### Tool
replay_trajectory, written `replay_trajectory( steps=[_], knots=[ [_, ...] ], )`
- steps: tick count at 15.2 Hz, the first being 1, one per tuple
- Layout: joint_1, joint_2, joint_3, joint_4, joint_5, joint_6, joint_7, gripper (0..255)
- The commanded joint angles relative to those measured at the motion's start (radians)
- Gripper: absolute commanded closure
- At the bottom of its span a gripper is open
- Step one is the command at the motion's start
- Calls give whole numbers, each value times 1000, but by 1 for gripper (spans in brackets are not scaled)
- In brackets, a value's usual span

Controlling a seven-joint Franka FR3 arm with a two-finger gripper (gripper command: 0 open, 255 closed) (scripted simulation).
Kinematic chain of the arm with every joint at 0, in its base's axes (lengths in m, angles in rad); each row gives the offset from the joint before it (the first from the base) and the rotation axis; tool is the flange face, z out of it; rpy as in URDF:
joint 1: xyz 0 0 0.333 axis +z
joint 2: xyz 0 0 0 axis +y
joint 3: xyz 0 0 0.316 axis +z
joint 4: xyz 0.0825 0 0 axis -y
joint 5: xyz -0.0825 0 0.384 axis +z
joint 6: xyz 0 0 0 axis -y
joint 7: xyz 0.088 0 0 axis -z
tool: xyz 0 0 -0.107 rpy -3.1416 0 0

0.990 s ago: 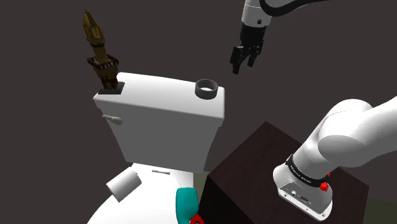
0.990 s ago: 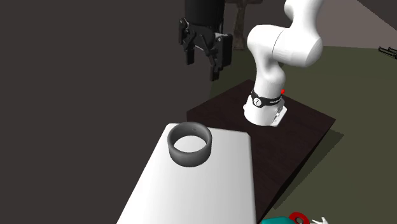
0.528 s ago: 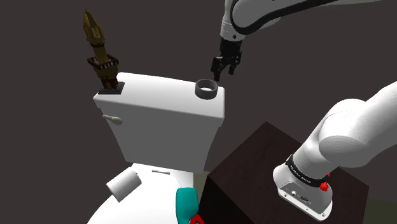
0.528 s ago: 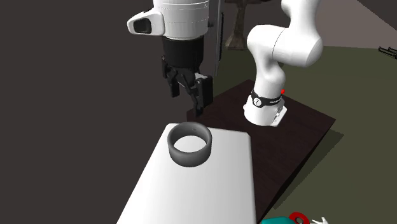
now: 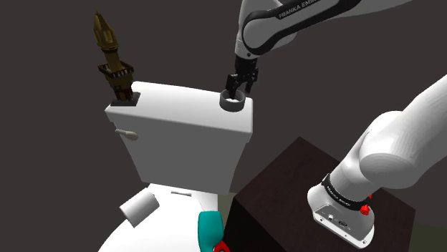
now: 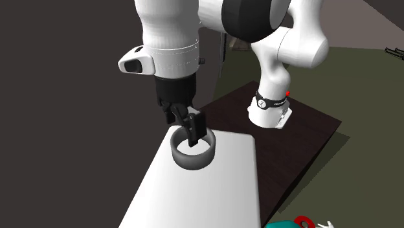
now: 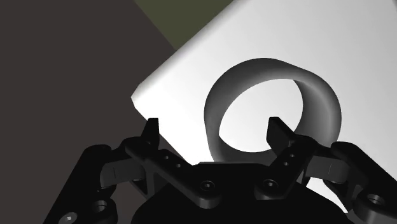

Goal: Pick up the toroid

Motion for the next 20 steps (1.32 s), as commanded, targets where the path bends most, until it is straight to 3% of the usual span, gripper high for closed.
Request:
replay_trajectory(
  steps=[1, 4, 5, 14, 20],
  knots=[
    [-1, 11, -1, -18, 0, 29, -2, 0],
    [-1, 23, -1, -29, 0, 51, -2, 0],
    [-1, 22, -2, -28, 0, 50, -3, 255],
    [-1, 23, -1, -29, 0, 51, -2, 255],
    [-1, -18, -1, 16, 0, -34, -2, 255]
  ],
)
